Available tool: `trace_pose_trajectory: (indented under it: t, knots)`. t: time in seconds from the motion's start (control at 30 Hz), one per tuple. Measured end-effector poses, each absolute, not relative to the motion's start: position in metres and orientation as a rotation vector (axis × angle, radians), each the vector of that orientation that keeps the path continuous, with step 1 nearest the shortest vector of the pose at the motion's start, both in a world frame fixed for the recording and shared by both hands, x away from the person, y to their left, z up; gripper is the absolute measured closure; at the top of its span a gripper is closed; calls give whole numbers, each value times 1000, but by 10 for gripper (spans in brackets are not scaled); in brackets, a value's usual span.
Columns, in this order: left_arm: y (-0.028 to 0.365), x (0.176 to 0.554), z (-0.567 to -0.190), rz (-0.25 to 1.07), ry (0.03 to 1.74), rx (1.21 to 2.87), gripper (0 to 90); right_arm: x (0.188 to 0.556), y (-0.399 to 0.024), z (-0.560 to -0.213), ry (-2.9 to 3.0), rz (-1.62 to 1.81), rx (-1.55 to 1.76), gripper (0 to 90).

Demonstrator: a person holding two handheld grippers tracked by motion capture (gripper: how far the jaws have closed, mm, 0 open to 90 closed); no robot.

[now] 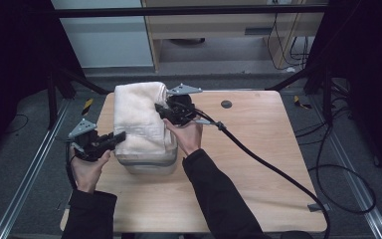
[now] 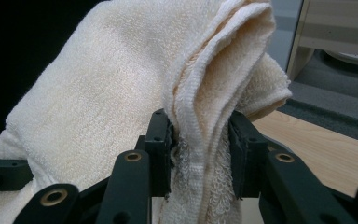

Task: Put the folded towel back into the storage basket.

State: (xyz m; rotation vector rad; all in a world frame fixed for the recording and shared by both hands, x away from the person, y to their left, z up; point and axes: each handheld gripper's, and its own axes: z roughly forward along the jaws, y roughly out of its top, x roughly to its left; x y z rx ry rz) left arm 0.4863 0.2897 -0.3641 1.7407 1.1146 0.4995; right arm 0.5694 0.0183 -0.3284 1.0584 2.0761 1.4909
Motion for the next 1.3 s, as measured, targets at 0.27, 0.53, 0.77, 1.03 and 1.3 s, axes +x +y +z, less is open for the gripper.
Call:
trace_pose_trajectory:
  t: [0.27,0.53,0.77,1.03,1.3]
  knots:
    - [290,492,-374,502,1141,1766,745,574,23,-340,2092,1456,1074,647]
    - [287,497,-384,507,1160,1802,744,580,25,-356,2107,1431,1112,646]
    - [284,502,-392,512,1176,1829,744,584,26,-368,2113,1407,1138,644]
    - [283,504,-396,508,1181,1843,744,588,25,-377,2118,1409,1158,643]
    - [280,508,-404,507,1201,1869,743,591,25,-390,2133,1383,1186,641]
